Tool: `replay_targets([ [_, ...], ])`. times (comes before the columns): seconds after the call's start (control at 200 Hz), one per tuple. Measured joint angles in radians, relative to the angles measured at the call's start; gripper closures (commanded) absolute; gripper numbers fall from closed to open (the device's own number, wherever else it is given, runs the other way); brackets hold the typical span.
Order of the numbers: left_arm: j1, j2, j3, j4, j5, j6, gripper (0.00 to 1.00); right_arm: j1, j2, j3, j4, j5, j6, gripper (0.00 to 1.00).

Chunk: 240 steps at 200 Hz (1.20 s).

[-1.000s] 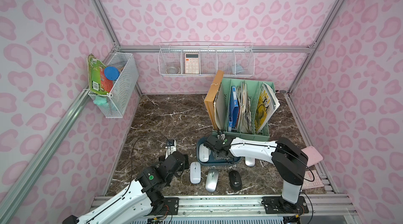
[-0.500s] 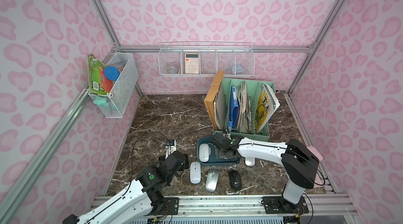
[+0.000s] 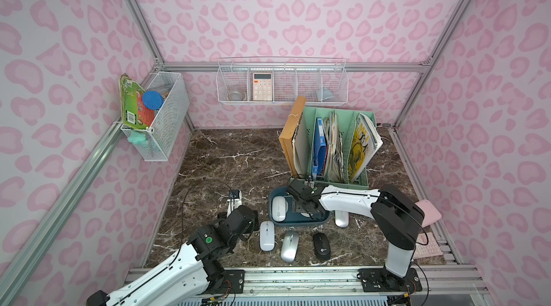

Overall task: Take out the mouse from the storage box
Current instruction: Pick up the mouse from the storage box.

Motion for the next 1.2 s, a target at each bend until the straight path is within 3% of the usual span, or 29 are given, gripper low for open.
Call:
replay_targets([
  [0.215,0.000,-0.003,0.000,-0.013,0.000,0.000,0.05,0.034,0.032,0.048,-0.015,0.029,-0.017,0.41],
  [0.34,0.000,0.003,0.000,-0.013,0.000,0.000,0.05,0.054,0.035,0.064,-0.031,0.051,-0.019,0.45],
  [0.69,0.000,0.003,0.000,-0.014,0.000,0.000,0.05,0.099,-0.075,0.056,-0.064,0.109,-0.026,0.48],
  [1.2,0.000,0.018,0.014,-0.021,0.004,-0.005,0.05,0.179,-0.454,-0.163,-0.161,0.177,0.024,0.50],
])
